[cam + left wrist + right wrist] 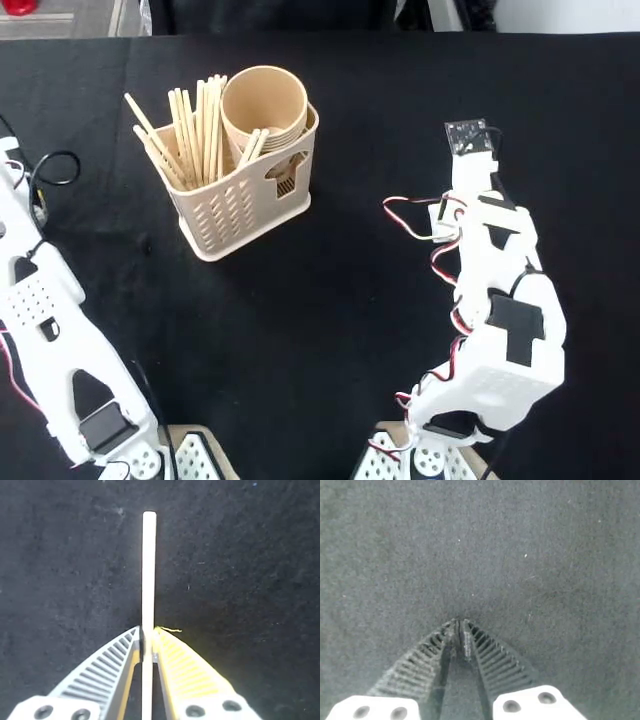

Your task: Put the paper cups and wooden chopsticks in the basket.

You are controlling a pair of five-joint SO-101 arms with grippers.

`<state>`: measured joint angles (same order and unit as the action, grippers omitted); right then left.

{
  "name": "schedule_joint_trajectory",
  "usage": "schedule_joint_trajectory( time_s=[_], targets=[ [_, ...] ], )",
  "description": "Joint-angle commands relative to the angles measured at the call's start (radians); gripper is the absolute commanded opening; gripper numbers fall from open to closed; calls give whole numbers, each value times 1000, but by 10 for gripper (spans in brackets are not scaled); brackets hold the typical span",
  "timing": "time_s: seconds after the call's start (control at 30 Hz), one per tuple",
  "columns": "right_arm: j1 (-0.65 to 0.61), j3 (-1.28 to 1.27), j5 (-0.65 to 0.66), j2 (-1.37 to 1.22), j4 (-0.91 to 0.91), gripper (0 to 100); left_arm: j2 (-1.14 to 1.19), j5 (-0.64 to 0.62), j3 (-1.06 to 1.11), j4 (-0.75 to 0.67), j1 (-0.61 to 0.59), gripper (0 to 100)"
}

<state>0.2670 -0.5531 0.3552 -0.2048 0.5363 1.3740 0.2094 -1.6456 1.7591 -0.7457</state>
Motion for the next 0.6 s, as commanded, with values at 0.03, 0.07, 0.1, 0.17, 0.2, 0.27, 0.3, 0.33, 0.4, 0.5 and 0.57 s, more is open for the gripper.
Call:
schedule_joint_trajectory(
  time_s=[0.03, 0.07, 0.1, 0.17, 0.2, 0.27, 0.3, 0.33, 0.4, 0.5, 0.57],
  targets=[
    [8, 5, 11, 59, 2, 14, -133, -66, -10, 6, -47, 28],
    [8, 5, 11, 59, 2, 14, -163, -86, -4, 6, -53, 28],
    [8, 5, 11, 59, 0, 14, -192, -106, 15, 6, -56, 28],
    [8, 5, 11, 59, 0, 14, -264, -155, 62, 6, -70, 28],
    [8, 5, 11, 59, 0, 14, -301, -172, 88, 6, -73, 28],
    [6, 5, 11, 59, 0, 14, -374, -186, 156, 6, -74, 28],
    [6, 5, 11, 59, 0, 14, -414, -187, 196, 6, -70, 28],
    [6, 5, 11, 59, 0, 14, -459, -187, 242, 6, -67, 28],
    [5, 5, 11, 59, -2, 14, -565, -189, 371, 6, -54, 28],
    [5, 5, 11, 59, -2, 14, -781, -183, 638, 6, -16, 29],
    [5, 5, 11, 59, -2, 14, -961, -157, 811, 2, 39, 29]
  ],
)
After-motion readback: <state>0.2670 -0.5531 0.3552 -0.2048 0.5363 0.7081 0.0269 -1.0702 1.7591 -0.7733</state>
